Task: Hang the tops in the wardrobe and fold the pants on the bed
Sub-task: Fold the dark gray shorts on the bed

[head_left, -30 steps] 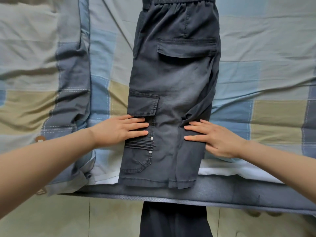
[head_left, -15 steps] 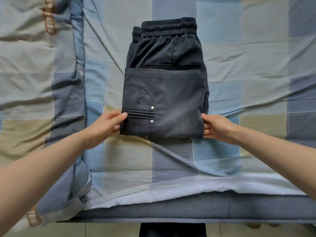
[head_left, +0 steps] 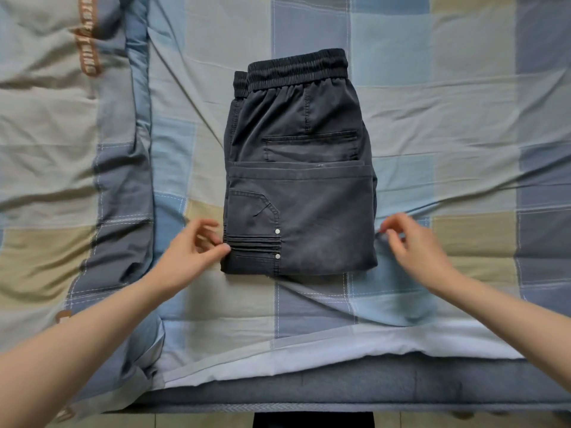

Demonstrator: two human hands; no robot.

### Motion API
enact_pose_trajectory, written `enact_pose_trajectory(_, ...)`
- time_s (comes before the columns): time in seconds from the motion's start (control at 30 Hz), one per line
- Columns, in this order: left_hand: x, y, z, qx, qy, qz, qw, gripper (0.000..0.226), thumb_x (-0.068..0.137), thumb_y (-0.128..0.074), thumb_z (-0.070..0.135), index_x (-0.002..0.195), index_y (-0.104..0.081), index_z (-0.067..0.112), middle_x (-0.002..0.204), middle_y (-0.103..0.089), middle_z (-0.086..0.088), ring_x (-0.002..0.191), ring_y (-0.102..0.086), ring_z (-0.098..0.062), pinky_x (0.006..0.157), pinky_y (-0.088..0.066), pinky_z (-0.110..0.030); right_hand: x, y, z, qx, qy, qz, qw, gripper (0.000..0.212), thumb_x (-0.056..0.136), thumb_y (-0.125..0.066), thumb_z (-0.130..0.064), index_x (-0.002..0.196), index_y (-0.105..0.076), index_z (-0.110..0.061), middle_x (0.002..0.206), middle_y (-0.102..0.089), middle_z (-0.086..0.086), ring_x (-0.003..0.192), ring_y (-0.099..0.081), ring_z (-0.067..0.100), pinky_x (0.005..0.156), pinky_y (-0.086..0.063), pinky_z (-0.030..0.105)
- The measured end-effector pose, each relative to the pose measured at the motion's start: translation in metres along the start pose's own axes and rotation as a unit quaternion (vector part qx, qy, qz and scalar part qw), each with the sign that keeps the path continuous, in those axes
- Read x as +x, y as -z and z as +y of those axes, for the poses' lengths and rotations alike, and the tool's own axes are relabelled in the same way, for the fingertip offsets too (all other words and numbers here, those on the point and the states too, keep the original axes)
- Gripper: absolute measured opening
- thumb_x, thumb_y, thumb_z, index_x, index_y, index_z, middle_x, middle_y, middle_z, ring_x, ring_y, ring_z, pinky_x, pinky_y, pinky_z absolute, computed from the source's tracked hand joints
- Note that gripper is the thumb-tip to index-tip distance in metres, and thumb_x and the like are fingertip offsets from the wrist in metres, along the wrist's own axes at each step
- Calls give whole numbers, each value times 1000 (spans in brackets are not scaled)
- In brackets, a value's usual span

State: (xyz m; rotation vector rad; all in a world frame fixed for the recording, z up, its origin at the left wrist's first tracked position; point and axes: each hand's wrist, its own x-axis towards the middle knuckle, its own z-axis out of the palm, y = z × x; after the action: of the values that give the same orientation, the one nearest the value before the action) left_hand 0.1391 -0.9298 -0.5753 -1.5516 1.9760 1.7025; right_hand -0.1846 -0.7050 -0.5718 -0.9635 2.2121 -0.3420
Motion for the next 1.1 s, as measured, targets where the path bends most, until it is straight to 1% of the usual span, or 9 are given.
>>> enact_pose_trajectory(0.07,10,17,2,250,-172,62,951,54,78,-71,-1,124,-51,16,113,-61,-10,99,-59,-29,91,-48,-40,15,13,0,-145,119,89,978,46,81,-52,9,123,-52,-9,119,-56,18,109,-53,39,93,-42,46)
enact_pose_trajectory(0.23,57,39,28,626,-420,21,657,85,75,-42,-12,149,-33,30,155,-35,-12,139,-36,-43,113,-30,-55,47,20,-12,-466,416,71,778,66,94,-9,1,150,-28,-27,153,-32,15,140,-31,38,111,-32,52)
enact_pose_trajectory(0.37,83,12,39,666,-459,-52,586,66,92,-34,6,153,-25,29,159,-27,-5,146,-25,-34,117,-24,-53,69,8,-13,-569,456,45,683,64,94,-26,-1,148,-30,-34,151,-37,12,136,-37,38,106,-38,52)
enact_pose_trajectory(0.47,90,9,35,661,-429,-73,612,63,97,-35,14,154,-12,30,162,-16,-3,149,-16,-29,120,-16,-50,78,8,-8,-562,432,23,705,64,90,-27,-4,148,-32,-30,152,-36,9,137,-37,35,106,-36,54)
enact_pose_trajectory(0.73,33,-4,28,547,-438,-118,704,54,93,-32,9,143,-49,21,151,-41,-9,141,-32,-39,114,-26,-57,45,25,-11,-450,454,-130,758,70,84,-28,-6,148,-30,-35,154,-34,-2,143,-27,26,116,-24,51)
enact_pose_trajectory(0.83,-5,-16,14,378,-326,-252,829,56,92,-54,4,141,-50,29,149,-42,9,146,-27,-14,122,-15,-33,8,26,-11,-188,311,-360,859,67,84,-36,-12,142,-33,-44,150,-32,-19,141,-17,-6,120,-15,29)
enact_pose_trajectory(0.9,-28,-21,7,170,-164,-272,933,41,93,-61,7,125,-66,31,132,-61,13,128,-51,-2,109,-35,-17,-11,29,-11,42,172,-411,894,42,92,-47,-17,127,-58,-38,134,-53,-22,125,-40,-17,106,-35,15)
enact_pose_trajectory(1.0,-41,-27,2,-107,21,-155,982,18,93,-63,28,93,-75,15,89,-74,-1,80,-63,-16,67,-49,-21,-22,26,-2,289,23,-302,908,20,87,-69,-13,103,-67,-27,96,-72,-19,93,-63,-6,80,-51,15)
enact_pose_trajectory(1.1,-40,-40,3,-245,111,-8,963,22,91,-63,36,80,-70,18,72,-64,7,68,-56,-9,67,-45,-26,-14,8,-7,390,-146,-193,888,34,94,-53,-41,115,-63,-15,103,-70,-4,93,-64,13,77,-53,31)
